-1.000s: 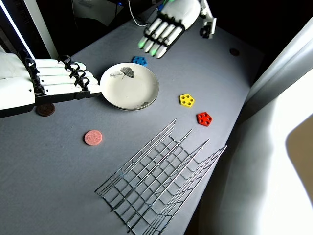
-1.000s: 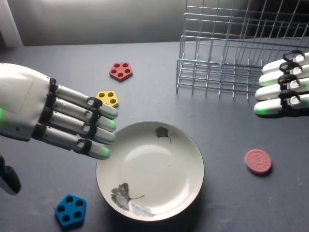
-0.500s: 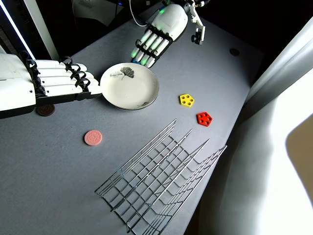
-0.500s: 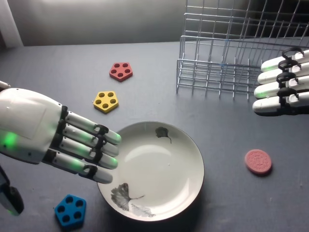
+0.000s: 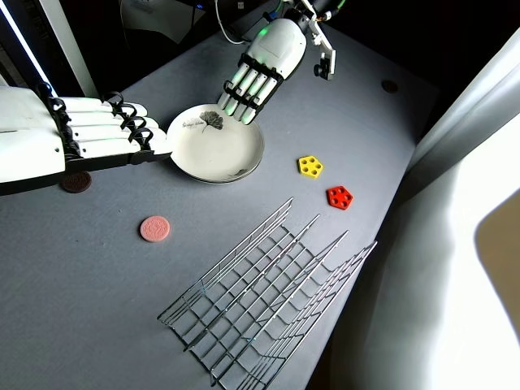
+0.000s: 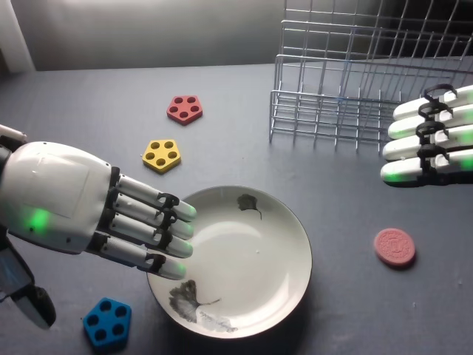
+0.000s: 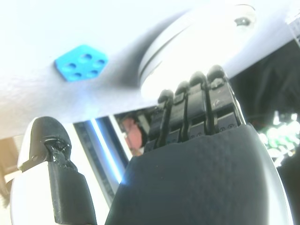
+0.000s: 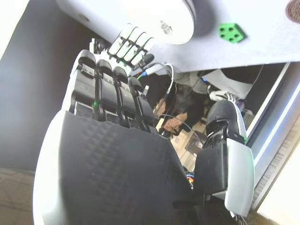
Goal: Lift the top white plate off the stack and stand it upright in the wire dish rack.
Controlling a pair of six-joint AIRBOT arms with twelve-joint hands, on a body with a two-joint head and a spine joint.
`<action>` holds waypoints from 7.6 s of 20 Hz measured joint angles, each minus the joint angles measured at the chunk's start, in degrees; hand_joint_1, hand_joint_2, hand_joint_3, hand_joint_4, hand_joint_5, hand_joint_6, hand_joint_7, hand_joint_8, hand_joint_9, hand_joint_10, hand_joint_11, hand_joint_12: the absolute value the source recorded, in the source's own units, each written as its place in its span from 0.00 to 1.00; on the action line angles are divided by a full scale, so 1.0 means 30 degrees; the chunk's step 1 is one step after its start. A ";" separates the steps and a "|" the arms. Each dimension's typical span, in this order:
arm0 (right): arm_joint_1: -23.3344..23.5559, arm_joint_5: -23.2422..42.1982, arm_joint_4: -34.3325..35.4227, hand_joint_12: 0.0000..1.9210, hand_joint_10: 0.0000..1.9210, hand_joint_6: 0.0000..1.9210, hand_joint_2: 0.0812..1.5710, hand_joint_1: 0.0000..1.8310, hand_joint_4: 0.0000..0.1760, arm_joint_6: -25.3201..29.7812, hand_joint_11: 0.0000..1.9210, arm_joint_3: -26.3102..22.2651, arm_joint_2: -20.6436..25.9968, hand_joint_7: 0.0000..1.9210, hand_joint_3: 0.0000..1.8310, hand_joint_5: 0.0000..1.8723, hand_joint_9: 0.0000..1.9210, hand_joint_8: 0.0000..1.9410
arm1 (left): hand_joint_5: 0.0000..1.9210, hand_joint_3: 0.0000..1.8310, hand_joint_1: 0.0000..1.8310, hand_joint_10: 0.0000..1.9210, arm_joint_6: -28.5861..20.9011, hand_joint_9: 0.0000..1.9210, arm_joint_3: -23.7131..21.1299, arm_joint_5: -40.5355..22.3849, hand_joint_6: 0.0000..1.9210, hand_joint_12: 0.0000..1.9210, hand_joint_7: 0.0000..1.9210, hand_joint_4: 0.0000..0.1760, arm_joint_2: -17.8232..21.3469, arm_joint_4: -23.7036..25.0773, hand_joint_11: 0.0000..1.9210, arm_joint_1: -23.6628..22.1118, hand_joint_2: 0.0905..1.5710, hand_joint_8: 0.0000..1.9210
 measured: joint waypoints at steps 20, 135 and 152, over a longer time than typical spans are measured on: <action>-0.0146 0.0262 0.0291 0.00 0.00 0.00 0.69 0.19 0.00 -0.1916 0.00 -0.0095 -0.0328 0.00 0.00 0.00 0.00 0.00 | 0.00 0.00 0.23 0.00 -0.0007 0.00 -0.0641 0.1829 0.00 0.00 0.00 0.00 -0.0568 0.0809 0.00 0.1137 0.59 0.00; 0.0991 -0.5034 0.7504 0.62 0.20 0.44 0.62 0.82 0.00 -0.8160 0.57 0.1508 -0.7839 0.67 0.00 0.55 0.69 0.09 | 0.00 0.00 0.20 0.00 -0.2871 0.00 0.7737 -0.5384 0.00 0.00 0.00 0.00 -0.2637 -0.5399 0.00 -0.2186 0.60 0.00; 0.3133 -0.5231 0.7570 0.64 0.19 0.41 0.62 0.82 0.00 -0.8306 0.56 0.4197 -0.9661 0.67 0.00 0.55 0.69 0.11 | 0.00 0.00 0.19 0.00 -0.2514 0.00 0.7716 -0.7009 0.00 0.00 0.00 0.00 -0.3570 -0.5166 0.00 -0.2674 0.60 0.00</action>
